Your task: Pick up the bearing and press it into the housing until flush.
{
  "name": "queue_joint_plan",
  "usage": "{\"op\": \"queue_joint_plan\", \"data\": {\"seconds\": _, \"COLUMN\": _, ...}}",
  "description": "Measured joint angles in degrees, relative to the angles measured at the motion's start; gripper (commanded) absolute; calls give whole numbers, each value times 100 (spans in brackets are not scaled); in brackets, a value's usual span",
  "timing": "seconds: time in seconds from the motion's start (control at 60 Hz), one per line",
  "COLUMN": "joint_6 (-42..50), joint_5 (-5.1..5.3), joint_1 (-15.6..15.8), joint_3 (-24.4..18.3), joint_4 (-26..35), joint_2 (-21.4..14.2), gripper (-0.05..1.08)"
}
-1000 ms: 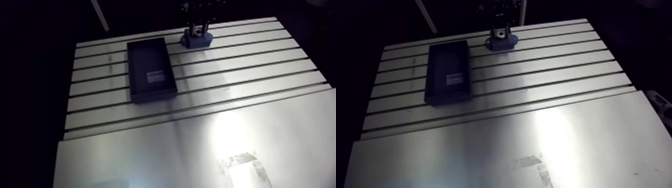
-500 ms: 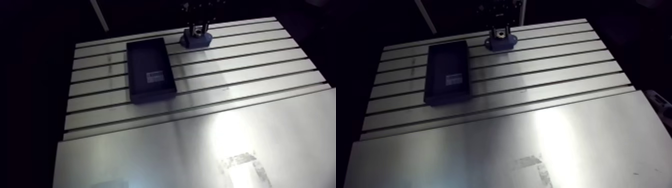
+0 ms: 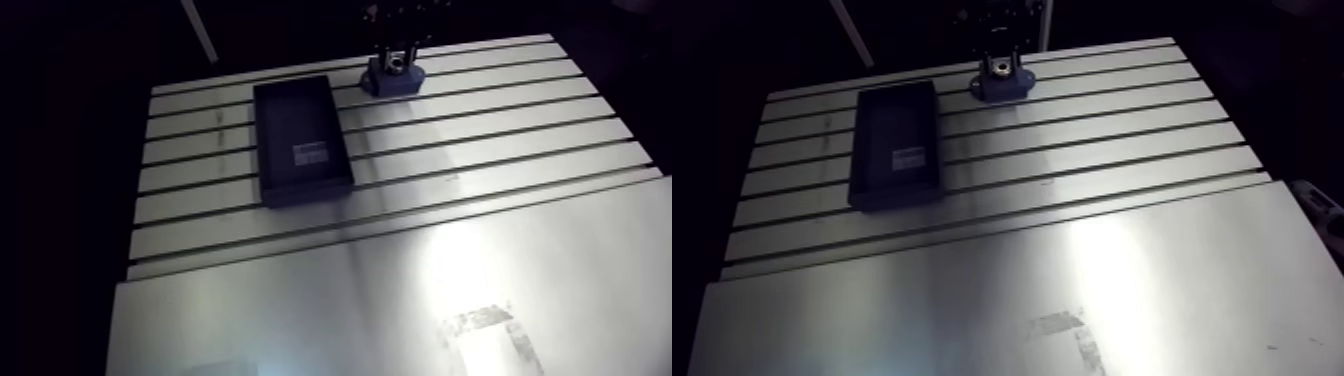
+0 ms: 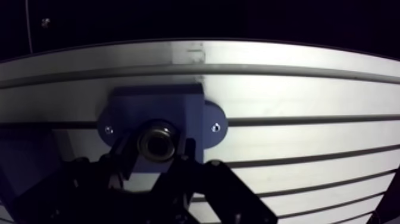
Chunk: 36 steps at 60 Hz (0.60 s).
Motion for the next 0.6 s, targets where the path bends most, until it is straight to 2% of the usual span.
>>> {"op": "queue_joint_plan", "data": {"seconds": 0.6, "joint_6": -24, "joint_5": -1, "joint_1": -1, "joint_3": 13, "joint_4": -23, "joint_2": 7, "gripper": 66}}
